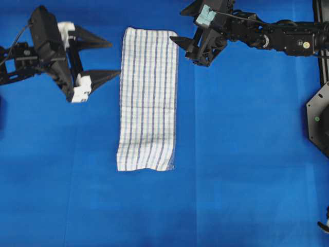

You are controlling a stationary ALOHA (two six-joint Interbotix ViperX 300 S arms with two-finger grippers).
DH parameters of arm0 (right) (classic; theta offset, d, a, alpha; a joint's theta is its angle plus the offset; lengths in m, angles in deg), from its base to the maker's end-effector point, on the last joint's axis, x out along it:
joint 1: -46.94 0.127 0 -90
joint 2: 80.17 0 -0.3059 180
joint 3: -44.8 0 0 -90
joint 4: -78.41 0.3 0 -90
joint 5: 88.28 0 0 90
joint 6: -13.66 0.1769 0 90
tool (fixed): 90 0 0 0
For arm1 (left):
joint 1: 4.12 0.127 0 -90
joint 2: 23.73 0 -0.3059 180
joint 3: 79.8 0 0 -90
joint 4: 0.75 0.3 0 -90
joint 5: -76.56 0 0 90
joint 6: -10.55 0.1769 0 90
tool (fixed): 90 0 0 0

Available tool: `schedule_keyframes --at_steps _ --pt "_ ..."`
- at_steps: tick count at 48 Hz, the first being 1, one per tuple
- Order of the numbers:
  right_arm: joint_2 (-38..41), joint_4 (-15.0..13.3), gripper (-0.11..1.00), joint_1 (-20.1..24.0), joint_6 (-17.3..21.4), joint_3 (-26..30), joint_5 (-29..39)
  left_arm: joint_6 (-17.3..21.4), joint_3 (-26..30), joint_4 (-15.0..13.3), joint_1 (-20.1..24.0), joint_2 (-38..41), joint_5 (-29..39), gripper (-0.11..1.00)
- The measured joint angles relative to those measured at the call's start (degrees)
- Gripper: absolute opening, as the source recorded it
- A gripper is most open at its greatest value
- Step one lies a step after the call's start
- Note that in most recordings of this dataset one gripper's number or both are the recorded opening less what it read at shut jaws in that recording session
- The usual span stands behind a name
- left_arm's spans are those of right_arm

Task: Fold the blue towel.
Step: 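Grasp the top corners of the vertical towel with both grippers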

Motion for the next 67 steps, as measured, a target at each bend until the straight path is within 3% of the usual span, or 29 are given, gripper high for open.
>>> schedule_keyframes --at_steps 15,25,42,56,67 --pt "-0.1 0.0 0.9 0.1 0.0 0.0 -0.2 3.0 2.4 0.0 1.8 2.5 0.4 0.89" --pt "1.0 0.0 0.89 0.0 0.0 0.1 -1.2 3.3 6.0 0.4 8.3 9.8 0.4 0.89" --pt "11.1 0.1 0.89 -1.7 -0.1 3.0 -2.6 3.4 12.4 1.0 15.6 23.0 -0.1 0.89" --pt "17.3 0.1 0.89 -2.1 -0.1 6.0 -4.0 3.4 13.8 1.0 17.2 31.8 -4.4 0.89" --pt "19.2 0.0 0.83 -2.2 -0.1 6.9 -4.1 3.4 14.1 1.0 17.3 33.2 -5.2 0.87"
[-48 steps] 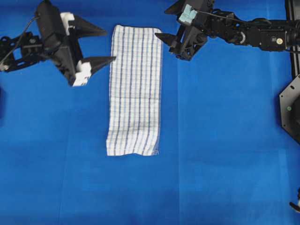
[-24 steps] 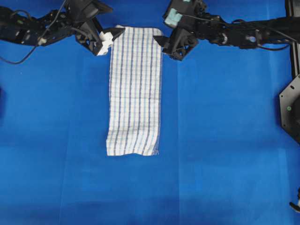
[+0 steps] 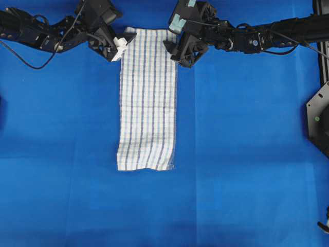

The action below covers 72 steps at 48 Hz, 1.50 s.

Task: Fold the blue towel.
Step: 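Grasp the top corners of the vertical towel with both grippers, then lift the top edge and fold it down toward the bottom edge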

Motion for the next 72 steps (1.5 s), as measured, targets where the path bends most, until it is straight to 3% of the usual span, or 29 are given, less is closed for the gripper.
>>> schedule_keyframes --at_steps 4,7,17,20,24,42,72 --pt "0.2 0.1 0.75 0.1 0.1 0.0 0.0 -0.1 0.1 0.1 0.1 0.4 0.0 0.83" --pt "0.2 0.1 0.67 0.1 0.0 0.0 0.0 0.0 0.1 0.1 -0.1 0.8 -0.1 0.74" --pt "0.2 0.0 0.17 0.4 -0.2 0.1 0.1 -0.1 0.5 0.6 -1.8 1.4 -0.2 0.17" --pt "0.2 0.0 0.06 0.5 -0.2 0.1 0.1 -0.1 0.6 1.2 -1.7 1.5 -0.2 0.05" --pt "0.3 0.0 -0.02 0.6 -0.4 0.1 0.1 0.0 0.8 1.6 -1.7 1.5 -0.2 0.04" --pt "0.1 0.0 -0.02 0.7 -0.4 0.1 0.1 0.2 1.5 2.2 -1.5 1.1 -0.1 0.04" --pt "-11.1 0.0 -0.02 3.5 0.0 -3.0 2.6 0.2 -1.7 4.5 -3.3 -13.4 4.9 0.04"
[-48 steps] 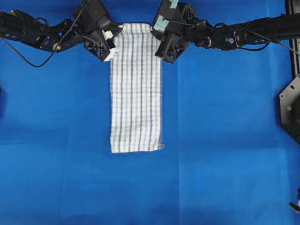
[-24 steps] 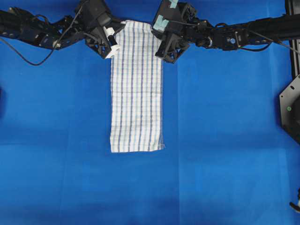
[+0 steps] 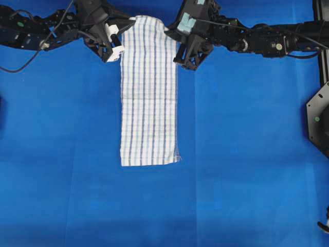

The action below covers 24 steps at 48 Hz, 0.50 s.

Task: Fold the blue towel.
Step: 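Lift the top edge and fold it down toward the bottom edge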

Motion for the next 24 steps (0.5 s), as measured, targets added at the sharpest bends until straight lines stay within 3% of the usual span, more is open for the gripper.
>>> schedule_keyframes --at_steps 11,24 --pt "-1.6 0.2 -0.02 1.6 0.4 -1.1 0.2 0.0 -1.3 0.0 -3.2 -2.6 1.5 0.04" --pt "-9.4 2.8 -0.02 9.1 0.6 -5.6 0.2 0.0 -5.0 0.0 -9.9 -9.0 1.8 0.04"
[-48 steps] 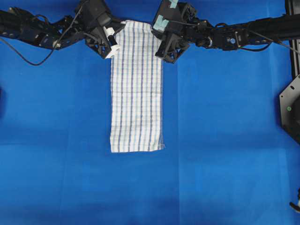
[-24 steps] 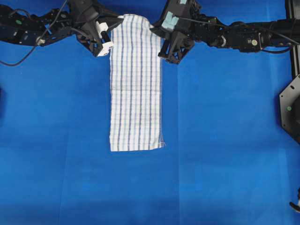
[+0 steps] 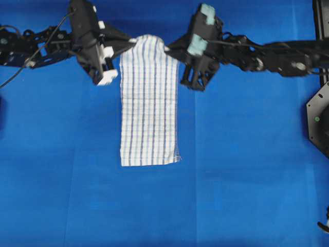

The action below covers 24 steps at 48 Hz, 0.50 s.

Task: Fold the blue towel.
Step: 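Lift the top edge and fold it down toward the bottom edge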

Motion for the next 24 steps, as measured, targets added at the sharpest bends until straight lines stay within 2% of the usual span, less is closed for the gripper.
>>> schedule_keyframes --at_steps 9,24 --pt "-3.3 3.4 -0.02 5.7 0.1 -2.8 -0.7 -0.2 -1.8 0.0 -5.4 -1.6 -0.1 0.04" --pt "-3.5 9.9 -0.02 14.6 0.2 -4.0 -3.5 -2.5 -3.2 -0.3 -15.4 -1.7 -0.1 0.04"
